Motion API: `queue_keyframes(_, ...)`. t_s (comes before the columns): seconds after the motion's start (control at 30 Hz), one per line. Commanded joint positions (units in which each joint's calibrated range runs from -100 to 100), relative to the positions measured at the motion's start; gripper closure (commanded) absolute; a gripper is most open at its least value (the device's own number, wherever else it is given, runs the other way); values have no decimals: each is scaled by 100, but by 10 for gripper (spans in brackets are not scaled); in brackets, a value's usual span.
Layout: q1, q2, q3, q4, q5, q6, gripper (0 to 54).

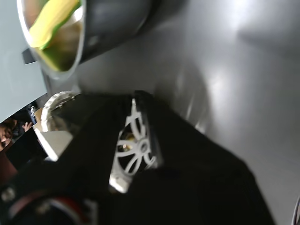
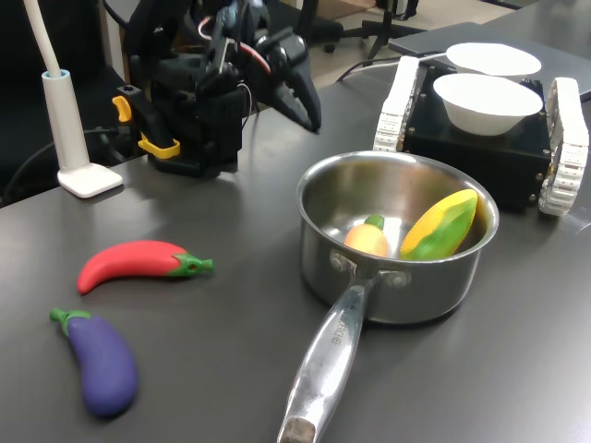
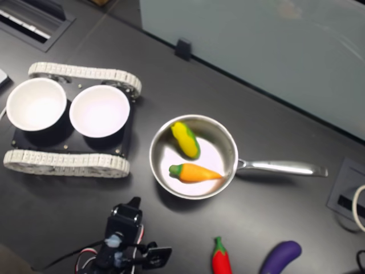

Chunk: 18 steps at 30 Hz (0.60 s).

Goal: Pick up the carrot and place them in the pan

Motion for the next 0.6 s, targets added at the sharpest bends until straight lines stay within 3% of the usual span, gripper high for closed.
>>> queue_keyframes(0.0, 85, -7, 354, -539, -107, -90, 534)
queue_keyframes(0.37, 279, -16, 1799, -1281, 34, -81, 534)
queue_keyframes(0.57, 268, -16, 1854, -1332, 49, -81, 534)
